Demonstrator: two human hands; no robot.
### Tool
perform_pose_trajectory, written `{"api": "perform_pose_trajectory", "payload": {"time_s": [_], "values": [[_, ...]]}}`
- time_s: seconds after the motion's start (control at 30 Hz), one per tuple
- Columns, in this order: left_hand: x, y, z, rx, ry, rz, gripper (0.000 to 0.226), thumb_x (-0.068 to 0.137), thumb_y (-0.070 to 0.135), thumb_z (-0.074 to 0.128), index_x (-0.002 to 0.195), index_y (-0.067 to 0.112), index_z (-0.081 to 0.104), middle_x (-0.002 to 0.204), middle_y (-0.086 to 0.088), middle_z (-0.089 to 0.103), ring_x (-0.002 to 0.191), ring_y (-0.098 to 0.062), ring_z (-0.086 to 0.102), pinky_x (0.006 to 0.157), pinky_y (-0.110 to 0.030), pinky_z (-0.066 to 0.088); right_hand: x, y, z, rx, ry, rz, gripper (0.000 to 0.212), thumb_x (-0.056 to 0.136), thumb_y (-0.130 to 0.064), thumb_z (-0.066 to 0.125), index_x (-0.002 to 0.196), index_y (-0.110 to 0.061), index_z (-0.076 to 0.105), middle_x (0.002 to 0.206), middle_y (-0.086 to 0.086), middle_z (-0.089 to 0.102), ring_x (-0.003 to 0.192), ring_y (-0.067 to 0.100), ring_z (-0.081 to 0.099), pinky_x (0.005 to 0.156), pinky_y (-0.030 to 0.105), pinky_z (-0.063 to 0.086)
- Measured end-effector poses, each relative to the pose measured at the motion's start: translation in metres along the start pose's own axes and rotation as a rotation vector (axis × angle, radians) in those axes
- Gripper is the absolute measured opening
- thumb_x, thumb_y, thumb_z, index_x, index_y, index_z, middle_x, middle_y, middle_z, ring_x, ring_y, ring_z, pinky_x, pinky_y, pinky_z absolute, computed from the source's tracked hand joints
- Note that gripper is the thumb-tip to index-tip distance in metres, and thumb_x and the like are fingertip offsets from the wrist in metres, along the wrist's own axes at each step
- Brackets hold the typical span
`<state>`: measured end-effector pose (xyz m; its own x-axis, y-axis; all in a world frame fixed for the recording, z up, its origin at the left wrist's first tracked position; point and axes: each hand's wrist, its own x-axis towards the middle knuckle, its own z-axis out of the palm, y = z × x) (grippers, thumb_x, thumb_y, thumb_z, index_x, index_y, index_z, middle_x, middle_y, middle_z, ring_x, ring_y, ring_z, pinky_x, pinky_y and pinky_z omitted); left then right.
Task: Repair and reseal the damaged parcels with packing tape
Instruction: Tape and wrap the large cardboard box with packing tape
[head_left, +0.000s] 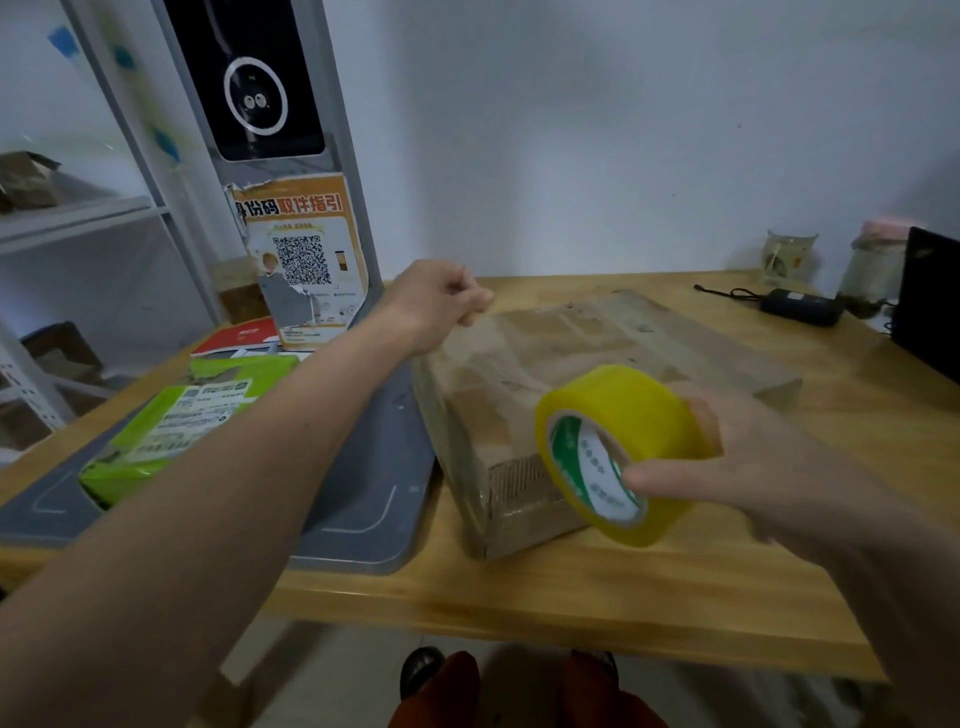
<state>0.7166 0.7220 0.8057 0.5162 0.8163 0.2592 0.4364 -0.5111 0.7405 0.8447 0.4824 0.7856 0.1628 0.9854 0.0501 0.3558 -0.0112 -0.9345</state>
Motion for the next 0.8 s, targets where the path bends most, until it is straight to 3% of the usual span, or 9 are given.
{"api": "perform_pose_trajectory", "payload": {"time_s": [0.07,0.13,0.23,0.33,0.4,0.47,0.57,0.7,0.8], "values": [[0.007,-0.003,0.006,-0.061,-0.082,-0.022,0.023,0.093,0.018,0.066,0.072,0.012,0.060,0.062,-0.001,0.060,0.058,-0.013,0.059,0.071,-0.031,0.055,0.001,-0.003,-0.001,0.062,0.013,0.001,0.040,0.063,-0.017,0.081,0.096,-0.028,0.062,0.077,-0.013,0.073,0.063,0.002,0.068,0.047,0.012,0.049],[0.014,-0.003,0.010,-0.168,-0.103,-0.034,0.019,0.090,0.014,0.069,0.073,0.007,0.063,0.059,-0.003,0.057,0.047,-0.010,0.054,0.057,-0.026,0.057,0.005,-0.004,-0.006,0.139,0.078,0.000,0.044,0.060,-0.017,0.085,0.098,-0.021,0.063,0.072,-0.006,0.073,0.054,0.005,0.066,0.037,0.011,0.043],[0.026,-0.008,0.013,-0.150,-0.073,-0.003,0.015,0.084,0.016,0.076,0.076,0.005,0.071,0.056,0.000,0.062,0.042,-0.007,0.043,0.043,-0.018,0.042,0.019,-0.009,-0.011,0.072,0.134,0.012,0.044,0.051,-0.031,0.087,0.086,-0.018,0.064,0.068,-0.003,0.072,0.051,0.010,0.067,0.031,0.014,0.039],[0.037,-0.018,0.023,-0.085,-0.118,0.022,0.013,0.082,0.015,0.076,0.077,0.004,0.073,0.055,0.000,0.063,0.037,-0.002,0.039,0.040,-0.016,0.034,0.041,-0.014,-0.011,-0.013,0.125,0.076,0.052,0.053,-0.058,0.083,0.078,-0.015,0.068,0.075,0.001,0.074,0.067,0.017,0.072,0.061,0.029,0.058],[0.046,-0.027,0.026,-0.090,-0.111,0.031,0.013,0.082,0.016,0.076,0.077,0.004,0.073,0.057,0.000,0.063,0.036,0.001,0.041,0.041,-0.012,0.034,0.054,-0.015,-0.012,0.040,0.091,0.095,0.060,0.051,-0.062,0.076,0.085,-0.012,0.073,0.084,0.010,0.074,0.076,0.026,0.072,0.074,0.041,0.057],[0.057,-0.038,0.027,-0.074,-0.091,0.038,0.014,0.081,0.018,0.077,0.077,0.006,0.074,0.058,0.004,0.065,0.040,0.004,0.047,0.048,-0.010,0.038,0.062,-0.015,-0.016,0.140,0.010,0.097,0.058,0.056,-0.054,0.079,0.091,-0.007,0.074,0.091,0.015,0.073,0.082,0.030,0.072,0.076,0.044,0.057],[0.071,-0.055,0.031,-0.056,-0.102,0.053,0.016,0.080,0.020,0.078,0.065,0.017,0.072,0.056,0.010,0.066,0.052,0.006,0.056,0.065,-0.014,0.044,0.071,-0.018,-0.015,0.219,-0.105,0.058,0.027,0.070,-0.018,0.082,0.092,-0.006,0.073,0.094,0.017,0.073,0.085,0.032,0.071,0.073,0.040,0.058],[0.084,-0.066,0.041,-0.036,-0.150,0.095,0.015,0.080,0.016,0.078,0.066,0.015,0.072,0.063,0.005,0.066,0.054,0.005,0.056,0.065,-0.014,0.045,0.086,-0.014,-0.014,0.234,-0.073,0.081,0.036,0.067,-0.014,0.080,0.100,-0.006,0.071,0.097,0.015,0.073,0.090,0.032,0.070,0.078,0.042,0.056],[0.091,-0.071,0.044,0.030,-0.170,0.122,0.008,0.080,0.016,0.078,0.073,0.014,0.075,0.070,0.003,0.069,0.065,-0.003,0.061,0.072,-0.027,0.052,0.097,-0.010,-0.015,0.302,-0.051,0.133,0.038,0.065,-0.012,0.080,0.099,0.001,0.071,0.098,0.021,0.072,0.089,0.033,0.070,0.077,0.041,0.056]]}}
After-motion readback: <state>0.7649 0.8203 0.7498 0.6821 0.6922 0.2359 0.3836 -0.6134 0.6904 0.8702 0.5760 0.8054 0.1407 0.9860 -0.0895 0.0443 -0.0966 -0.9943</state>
